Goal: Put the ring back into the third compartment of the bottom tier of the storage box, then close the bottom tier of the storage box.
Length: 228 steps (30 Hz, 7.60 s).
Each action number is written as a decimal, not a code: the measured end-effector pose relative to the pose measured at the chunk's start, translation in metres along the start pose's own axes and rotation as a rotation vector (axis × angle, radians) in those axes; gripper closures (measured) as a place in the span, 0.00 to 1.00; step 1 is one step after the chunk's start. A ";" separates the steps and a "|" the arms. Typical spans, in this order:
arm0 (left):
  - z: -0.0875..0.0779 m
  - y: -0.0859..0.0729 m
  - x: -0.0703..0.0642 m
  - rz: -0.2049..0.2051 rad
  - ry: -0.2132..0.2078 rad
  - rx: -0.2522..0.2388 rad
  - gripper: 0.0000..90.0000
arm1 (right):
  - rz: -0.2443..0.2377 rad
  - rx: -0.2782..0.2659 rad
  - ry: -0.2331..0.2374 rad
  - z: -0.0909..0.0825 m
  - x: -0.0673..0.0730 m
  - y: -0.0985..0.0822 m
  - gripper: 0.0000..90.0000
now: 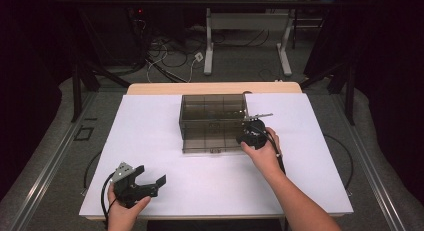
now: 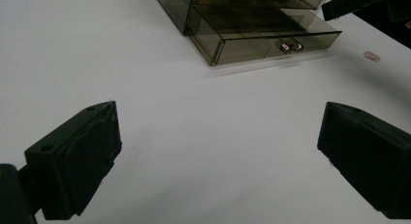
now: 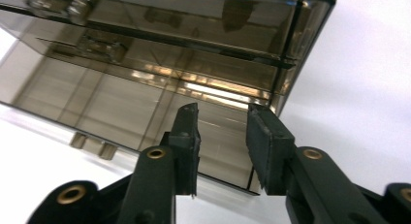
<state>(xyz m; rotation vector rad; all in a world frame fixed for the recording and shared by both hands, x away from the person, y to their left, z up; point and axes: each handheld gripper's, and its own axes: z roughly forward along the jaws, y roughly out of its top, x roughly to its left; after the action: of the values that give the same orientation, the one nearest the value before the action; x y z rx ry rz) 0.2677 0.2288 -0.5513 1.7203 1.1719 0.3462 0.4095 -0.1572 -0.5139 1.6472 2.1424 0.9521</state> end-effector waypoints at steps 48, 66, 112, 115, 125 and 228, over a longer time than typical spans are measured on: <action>-0.001 0.000 0.000 -0.002 -0.004 0.001 0.02 | 0.132 0.111 -0.091 0.016 -0.010 -0.009 0.93; 0.001 -0.001 -0.001 0.000 -0.009 0.008 0.02 | 0.133 0.103 -0.070 0.012 -0.012 -0.015 0.93; 0.001 -0.001 0.000 -0.001 -0.010 0.013 0.04 | 0.133 0.106 -0.034 0.004 -0.010 -0.025 0.91; 0.001 -0.001 0.000 -0.003 -0.010 0.013 0.04 | 0.140 0.099 -0.032 0.004 -0.010 -0.026 0.91; 0.001 -0.001 0.000 0.001 -0.007 0.010 0.04 | 0.137 0.099 -0.027 0.002 -0.010 -0.029 0.92; 0.002 -0.002 -0.002 -0.003 0.001 0.027 0.04 | -0.065 -0.270 0.055 -0.074 -0.064 -0.063 0.31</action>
<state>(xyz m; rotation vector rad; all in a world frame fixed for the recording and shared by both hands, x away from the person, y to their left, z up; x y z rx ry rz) 0.2666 0.2259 -0.5536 1.7417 1.1847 0.3303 0.3394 -0.2498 -0.5106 1.4289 1.9845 1.2188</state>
